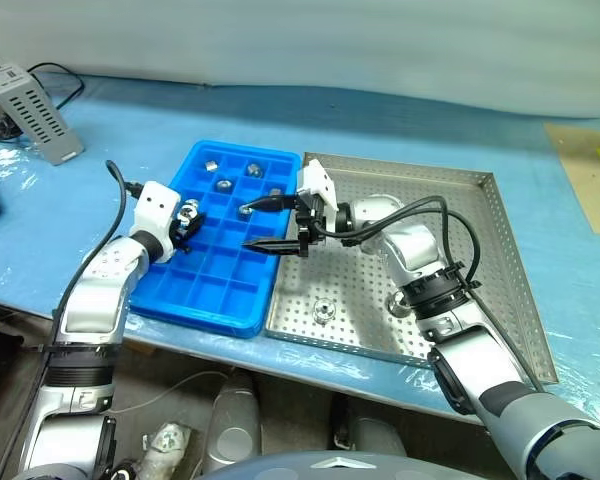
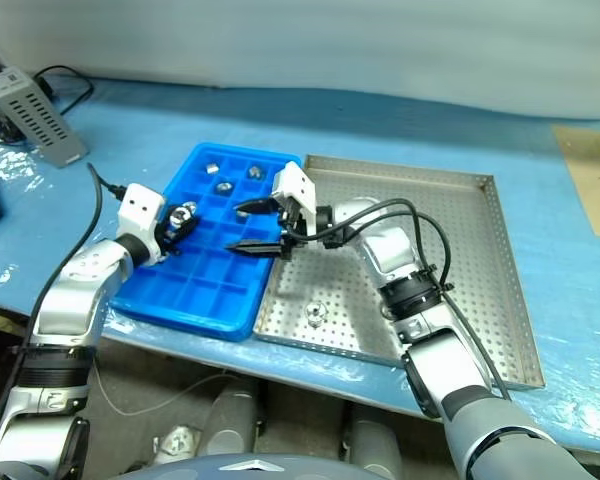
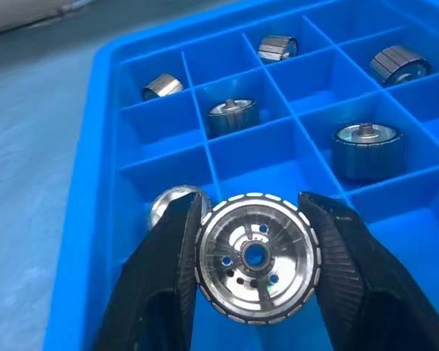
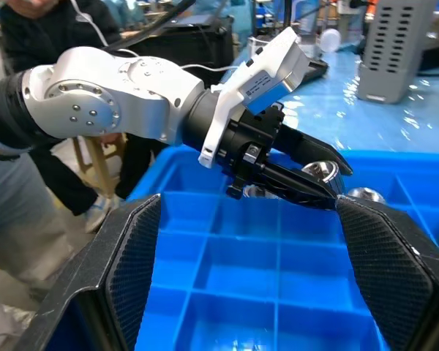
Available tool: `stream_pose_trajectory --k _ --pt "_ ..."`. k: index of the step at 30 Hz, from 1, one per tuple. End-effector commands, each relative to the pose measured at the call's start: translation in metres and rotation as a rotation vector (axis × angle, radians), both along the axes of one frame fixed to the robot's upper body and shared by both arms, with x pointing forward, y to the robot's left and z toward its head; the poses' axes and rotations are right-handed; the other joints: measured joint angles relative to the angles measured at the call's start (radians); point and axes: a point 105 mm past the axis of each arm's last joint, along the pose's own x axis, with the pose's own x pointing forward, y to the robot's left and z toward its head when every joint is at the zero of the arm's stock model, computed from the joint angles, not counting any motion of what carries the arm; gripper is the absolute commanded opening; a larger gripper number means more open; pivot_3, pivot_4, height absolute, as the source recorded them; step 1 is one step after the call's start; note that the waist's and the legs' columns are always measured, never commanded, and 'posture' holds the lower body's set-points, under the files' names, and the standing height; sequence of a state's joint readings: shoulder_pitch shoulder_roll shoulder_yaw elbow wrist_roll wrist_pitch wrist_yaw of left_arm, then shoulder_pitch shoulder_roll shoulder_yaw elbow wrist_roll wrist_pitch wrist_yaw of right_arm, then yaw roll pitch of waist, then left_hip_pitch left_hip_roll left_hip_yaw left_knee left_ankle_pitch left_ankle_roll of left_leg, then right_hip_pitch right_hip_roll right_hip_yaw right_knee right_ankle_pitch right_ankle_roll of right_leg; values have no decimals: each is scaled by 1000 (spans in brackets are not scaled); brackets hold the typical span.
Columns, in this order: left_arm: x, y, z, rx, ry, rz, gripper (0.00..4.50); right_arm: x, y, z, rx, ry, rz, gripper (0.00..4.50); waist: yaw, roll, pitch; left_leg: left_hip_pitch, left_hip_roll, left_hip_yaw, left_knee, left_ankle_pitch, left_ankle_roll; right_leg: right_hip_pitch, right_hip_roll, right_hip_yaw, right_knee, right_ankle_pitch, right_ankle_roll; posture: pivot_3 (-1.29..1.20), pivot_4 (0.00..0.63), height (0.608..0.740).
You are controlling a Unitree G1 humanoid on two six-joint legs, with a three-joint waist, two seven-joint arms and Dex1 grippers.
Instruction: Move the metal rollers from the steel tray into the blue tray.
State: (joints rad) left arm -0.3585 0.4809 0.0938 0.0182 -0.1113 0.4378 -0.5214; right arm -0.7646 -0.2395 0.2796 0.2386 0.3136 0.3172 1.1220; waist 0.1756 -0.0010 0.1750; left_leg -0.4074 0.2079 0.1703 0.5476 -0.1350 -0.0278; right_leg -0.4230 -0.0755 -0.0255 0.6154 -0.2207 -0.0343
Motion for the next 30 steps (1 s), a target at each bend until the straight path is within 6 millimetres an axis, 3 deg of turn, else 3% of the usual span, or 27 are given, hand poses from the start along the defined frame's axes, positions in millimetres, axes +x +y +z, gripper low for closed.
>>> stream_pose_trajectory --k 1,8,13,20,26,30 --pt "1 -5 2 33 -15 -47 1785 -4 -2 13 35 -53 -16 3987 -4 0 0 -1 0 0 0 0 0 -1 0 0 0 0 0 226 150 740" --pt "2 -6 -7 39 35 -84 1785 -4 -6 12 33 -57 -61 3987 -16 0 0 -2 0 0 1 0 1 -2 0 0 2 0 0 188 150 740" --pt "2 -20 1 44 35 -145 3308 -4 -7 11 39 -53 -72 3987 -17 0 0 0 0 0 2 0 0 -1 0 0 4 0 0 173 150 740" --pt "-6 -45 45 -19 -40 -336 3308 0 -16 11 41 -56 -96 3987 -16 0 0 -4 0 -1 6 0 1 -1 -1 0 4 0 0 153 150 740" --pt "-17 -62 63 21 -33 -533 3308 8 -29 25 84 -67 -169 3987 -41 0 0 -1 1 0 4 0 0 -1 0 0 6 0 0 72 150 740" --pt "-19 -80 63 38 5 -685 3308 10 -52 27 74 -80 -253 3987 -49 0 0 -1 0 0 5 1 -1 -1 0 1 7 0 0 -19 150 740"
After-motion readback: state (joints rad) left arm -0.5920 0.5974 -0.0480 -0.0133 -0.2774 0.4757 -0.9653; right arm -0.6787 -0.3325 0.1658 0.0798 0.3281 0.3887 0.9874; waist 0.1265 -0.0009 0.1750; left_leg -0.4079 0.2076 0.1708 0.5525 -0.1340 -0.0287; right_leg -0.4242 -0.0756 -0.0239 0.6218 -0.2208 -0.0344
